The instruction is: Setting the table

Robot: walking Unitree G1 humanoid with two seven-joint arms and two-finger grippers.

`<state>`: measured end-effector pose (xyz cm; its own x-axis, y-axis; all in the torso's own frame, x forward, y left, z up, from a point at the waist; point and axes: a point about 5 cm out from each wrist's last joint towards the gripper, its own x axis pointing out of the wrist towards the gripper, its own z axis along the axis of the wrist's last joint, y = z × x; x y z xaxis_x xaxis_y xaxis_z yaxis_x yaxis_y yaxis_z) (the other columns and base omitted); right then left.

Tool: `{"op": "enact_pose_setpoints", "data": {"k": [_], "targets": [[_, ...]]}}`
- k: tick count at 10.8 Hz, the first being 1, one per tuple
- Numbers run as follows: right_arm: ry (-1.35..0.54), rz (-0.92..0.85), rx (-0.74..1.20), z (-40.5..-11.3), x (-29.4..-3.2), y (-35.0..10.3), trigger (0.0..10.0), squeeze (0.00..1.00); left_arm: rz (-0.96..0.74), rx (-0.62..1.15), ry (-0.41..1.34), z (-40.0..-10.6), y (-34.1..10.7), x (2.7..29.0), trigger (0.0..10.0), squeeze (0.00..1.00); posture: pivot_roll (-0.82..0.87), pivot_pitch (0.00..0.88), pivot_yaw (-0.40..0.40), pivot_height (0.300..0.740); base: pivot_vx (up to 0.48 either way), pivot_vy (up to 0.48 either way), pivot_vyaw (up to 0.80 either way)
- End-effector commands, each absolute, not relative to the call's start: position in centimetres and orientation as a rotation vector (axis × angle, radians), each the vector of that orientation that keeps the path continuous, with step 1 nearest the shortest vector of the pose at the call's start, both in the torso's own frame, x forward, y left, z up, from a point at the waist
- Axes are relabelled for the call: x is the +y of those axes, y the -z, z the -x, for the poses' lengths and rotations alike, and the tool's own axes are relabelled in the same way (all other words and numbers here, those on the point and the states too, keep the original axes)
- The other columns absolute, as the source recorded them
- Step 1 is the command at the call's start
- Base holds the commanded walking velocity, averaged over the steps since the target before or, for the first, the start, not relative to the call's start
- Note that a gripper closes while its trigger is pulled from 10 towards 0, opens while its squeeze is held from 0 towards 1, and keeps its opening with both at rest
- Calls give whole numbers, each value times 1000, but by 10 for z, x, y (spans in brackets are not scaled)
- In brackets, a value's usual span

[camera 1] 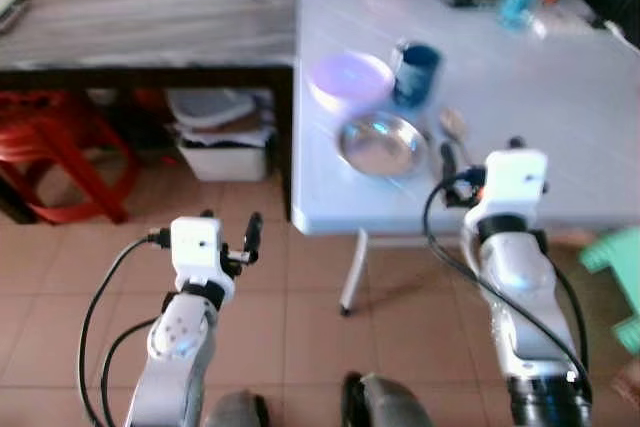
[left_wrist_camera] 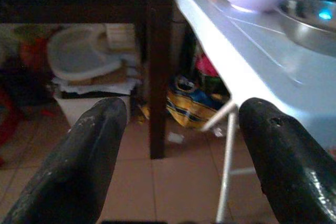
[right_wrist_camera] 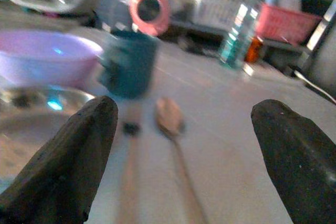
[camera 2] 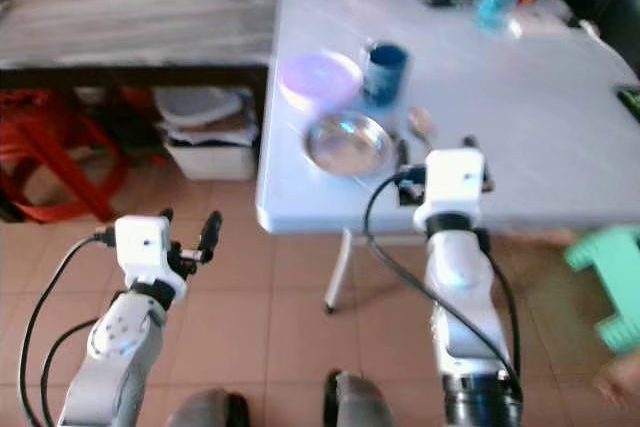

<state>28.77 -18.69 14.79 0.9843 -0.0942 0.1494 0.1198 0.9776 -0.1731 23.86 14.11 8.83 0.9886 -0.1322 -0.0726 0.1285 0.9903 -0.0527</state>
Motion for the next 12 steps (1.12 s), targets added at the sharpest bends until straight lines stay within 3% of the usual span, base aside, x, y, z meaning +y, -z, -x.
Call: {"op": "enact_pose_setpoints", "data": {"k": [1, 5, 12], "targets": [[117, 166, -135, -290, -189, -148, 10000, 0, 39, 60, 131, -241, -93, 144, 10000, 0, -51, 132, 13, 740, 0, 0, 0], [80, 129, -150, -290, -175, -148, 10000, 0, 36, -6, 163, -247, -108, 143, 10000, 0, -39, 144, 23, 740, 0, 0, 0], [38, 173, -200, -289, -171, -156, 10000, 0, 50, -20, 183, -245, -109, 140, 10000, 0, -43, 145, 14, 740, 342, 0, 158]]}}
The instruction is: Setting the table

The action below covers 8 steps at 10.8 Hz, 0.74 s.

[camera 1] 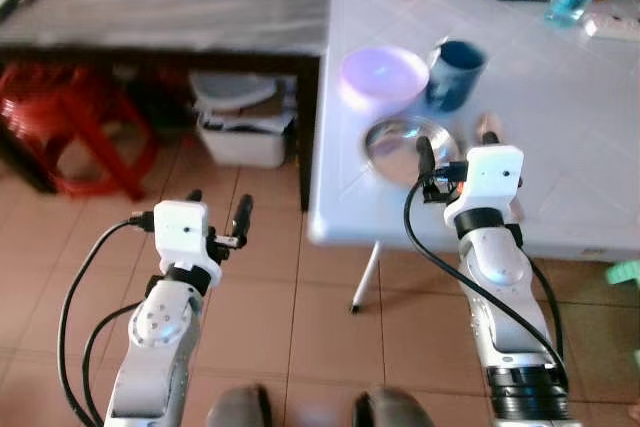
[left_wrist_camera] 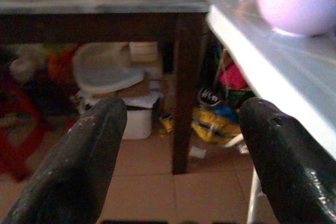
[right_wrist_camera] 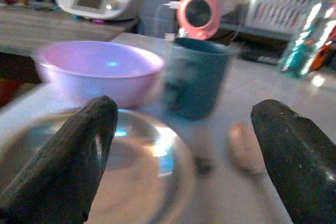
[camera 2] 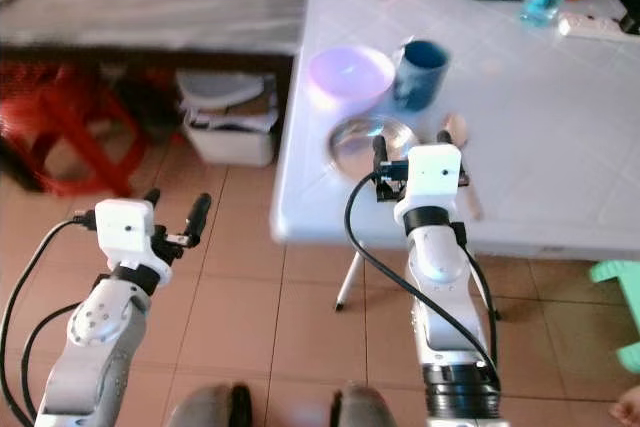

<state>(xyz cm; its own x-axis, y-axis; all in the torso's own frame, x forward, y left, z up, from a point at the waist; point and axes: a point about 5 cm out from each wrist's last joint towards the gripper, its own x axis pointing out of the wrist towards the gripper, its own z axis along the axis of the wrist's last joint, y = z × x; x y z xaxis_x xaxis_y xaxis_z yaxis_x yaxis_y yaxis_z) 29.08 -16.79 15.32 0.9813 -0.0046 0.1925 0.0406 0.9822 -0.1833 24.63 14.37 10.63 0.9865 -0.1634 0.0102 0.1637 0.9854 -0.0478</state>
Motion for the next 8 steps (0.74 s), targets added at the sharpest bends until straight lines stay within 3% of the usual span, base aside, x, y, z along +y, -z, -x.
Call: {"op": "enact_pose_setpoints", "data": {"k": [1, 6, 7, 8], "targets": [[13, 210, -233, -289, -167, -161, 10000, 0, 67, -23, 167, -245, -110, 141, 10000, 0, -43, 145, 12, 740, 0, 0, 0], [56, 145, -175, -288, -175, -155, 10000, 12, 53, -22, 206, -237, -109, 145, 10000, 0, -35, 151, 2, 740, 0, 0, 0], [84, 137, -156, -286, -183, -152, 10000, 1000, 42, -16, 216, -234, -108, 146, 10000, 0, -35, 160, 6, 740, 0, 0, 0], [99, 123, -134, -286, -187, -149, 10000, 1000, 37, -13, 221, -233, -108, 147, 10000, 0, -35, 160, 6, 740, 0, 0, 0]]}}
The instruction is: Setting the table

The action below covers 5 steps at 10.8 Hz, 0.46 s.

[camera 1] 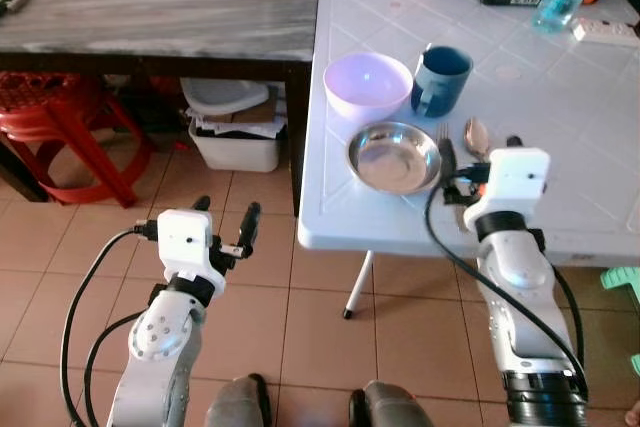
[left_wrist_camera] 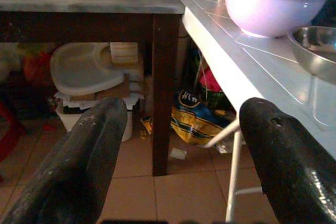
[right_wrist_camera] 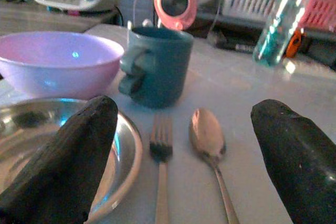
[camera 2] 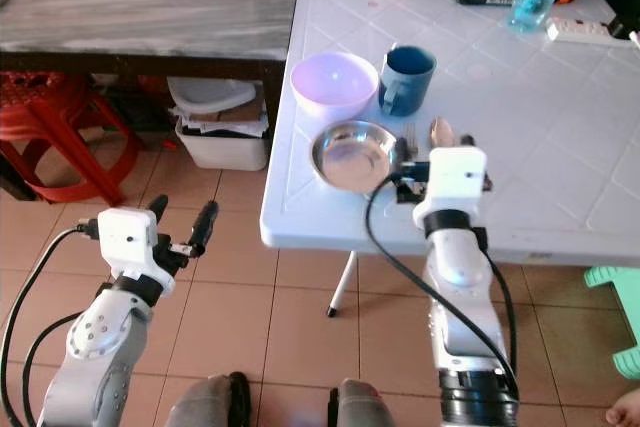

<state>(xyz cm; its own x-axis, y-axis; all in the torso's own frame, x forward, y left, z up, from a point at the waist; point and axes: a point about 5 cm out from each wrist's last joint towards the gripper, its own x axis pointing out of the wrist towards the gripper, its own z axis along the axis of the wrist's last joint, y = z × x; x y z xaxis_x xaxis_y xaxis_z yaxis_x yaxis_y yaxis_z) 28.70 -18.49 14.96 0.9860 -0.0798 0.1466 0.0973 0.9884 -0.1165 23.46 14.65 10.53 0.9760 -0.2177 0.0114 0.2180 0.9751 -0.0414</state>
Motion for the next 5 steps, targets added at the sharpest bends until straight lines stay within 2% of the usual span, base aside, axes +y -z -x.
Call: {"op": "enact_pose_setpoints", "data": {"k": [1, 5], "targets": [[76, 95, -113, -287, -186, -147, 10000, 0, 27, -14, 232, -232, -108, 148, 10000, 0, -34, 172, 14, 740, 0, 0, 0], [-4, -52, -39, -294, -182, -144, 10000, 0, 8, 4, 256, -225, -108, 149, 10000, 0, -20, 210, 29, 740, 0, 0, 0]]}}
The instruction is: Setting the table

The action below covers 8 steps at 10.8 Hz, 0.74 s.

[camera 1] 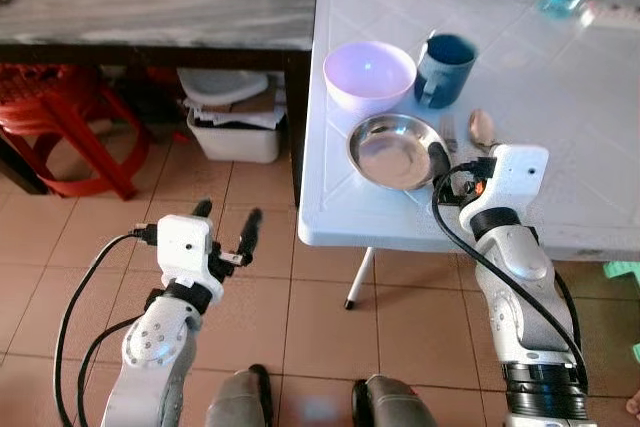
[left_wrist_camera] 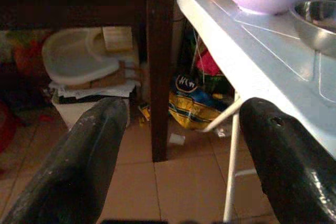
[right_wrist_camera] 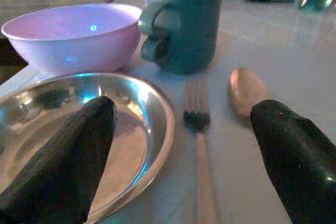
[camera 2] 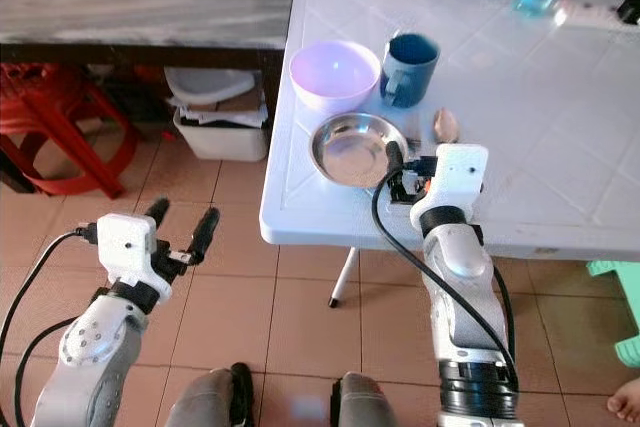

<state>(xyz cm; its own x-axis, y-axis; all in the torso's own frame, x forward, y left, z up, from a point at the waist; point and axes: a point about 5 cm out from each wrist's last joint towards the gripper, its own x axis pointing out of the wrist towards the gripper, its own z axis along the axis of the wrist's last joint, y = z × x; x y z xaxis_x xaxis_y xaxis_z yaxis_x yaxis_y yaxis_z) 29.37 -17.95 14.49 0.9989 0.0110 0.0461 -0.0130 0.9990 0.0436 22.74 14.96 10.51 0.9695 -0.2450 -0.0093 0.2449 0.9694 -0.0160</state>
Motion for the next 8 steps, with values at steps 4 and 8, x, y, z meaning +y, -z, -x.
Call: {"op": "enact_pose_setpoints", "data": {"k": [4, 8], "targets": [[-98, -137, 7, -293, -167, -141, 10000, 0, 10, 19, 267, -222, -108, 149, 10000, 0, -18, 227, 30, 740, 0, 0, 0], [-185, -213, 10, -290, -155, -144, 10000, 0, 36, 20, 301, -216, -111, 148, 10000, 0, -6, 242, 30, 740, 0, 0, 0]]}}
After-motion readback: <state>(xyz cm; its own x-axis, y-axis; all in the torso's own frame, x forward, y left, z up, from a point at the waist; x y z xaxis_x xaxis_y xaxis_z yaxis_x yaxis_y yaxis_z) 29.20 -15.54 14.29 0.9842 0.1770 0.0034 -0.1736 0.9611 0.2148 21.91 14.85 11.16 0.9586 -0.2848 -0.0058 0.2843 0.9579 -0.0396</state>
